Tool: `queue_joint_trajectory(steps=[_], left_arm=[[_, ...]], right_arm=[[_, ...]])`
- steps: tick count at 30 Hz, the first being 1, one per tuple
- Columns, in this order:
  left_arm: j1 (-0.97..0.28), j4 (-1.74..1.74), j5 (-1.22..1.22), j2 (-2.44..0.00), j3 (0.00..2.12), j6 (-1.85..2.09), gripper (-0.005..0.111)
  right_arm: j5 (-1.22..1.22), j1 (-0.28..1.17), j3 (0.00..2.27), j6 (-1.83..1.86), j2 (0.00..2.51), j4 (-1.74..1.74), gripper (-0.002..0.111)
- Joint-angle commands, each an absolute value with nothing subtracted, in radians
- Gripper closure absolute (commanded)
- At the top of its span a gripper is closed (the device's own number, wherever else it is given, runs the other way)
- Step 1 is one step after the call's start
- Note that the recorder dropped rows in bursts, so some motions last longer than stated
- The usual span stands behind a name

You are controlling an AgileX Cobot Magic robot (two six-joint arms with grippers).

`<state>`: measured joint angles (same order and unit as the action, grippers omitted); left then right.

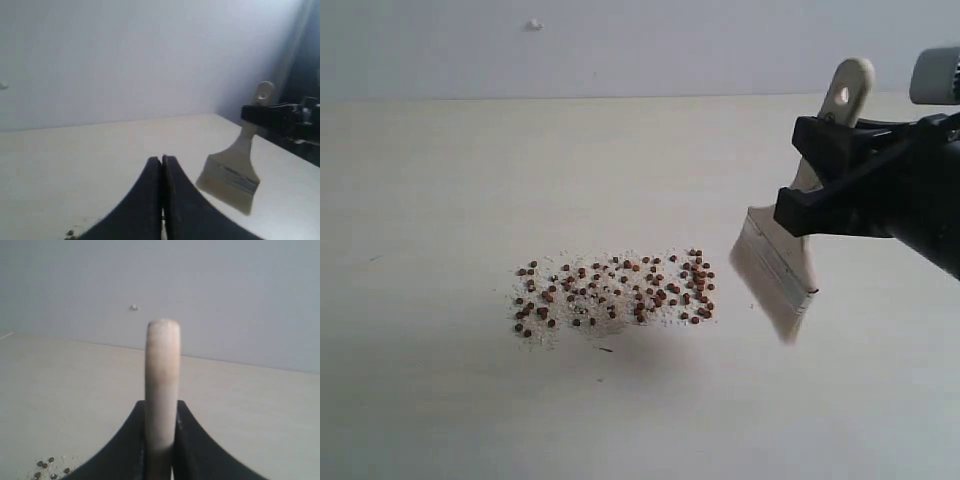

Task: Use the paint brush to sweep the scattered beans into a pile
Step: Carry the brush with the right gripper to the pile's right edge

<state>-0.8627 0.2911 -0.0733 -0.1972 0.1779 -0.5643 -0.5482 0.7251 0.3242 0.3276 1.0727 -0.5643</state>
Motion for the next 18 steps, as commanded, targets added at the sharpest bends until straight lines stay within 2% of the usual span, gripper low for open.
queue_joint_trajectory(steps=[1,6,10,18], left_arm=[[-0.786,0.285,-0.169,-0.125,0.176,-0.558,0.107],[-0.695,0.285,-0.187,0.000,0.174,-0.558,0.107],[-0.638,0.276,-0.185,0.000,0.136,-0.561,0.107],[-0.616,0.276,-0.155,0.000,0.058,-0.561,0.107]], right_arm=[[-0.584,0.720,0.322,0.351,1.065,-0.567,0.108],[-0.629,0.720,0.317,0.403,1.065,-0.650,0.108],[-0.688,0.720,0.317,0.425,1.073,-0.685,0.108],[-0.769,0.720,0.315,0.423,1.196,-0.763,0.108]])
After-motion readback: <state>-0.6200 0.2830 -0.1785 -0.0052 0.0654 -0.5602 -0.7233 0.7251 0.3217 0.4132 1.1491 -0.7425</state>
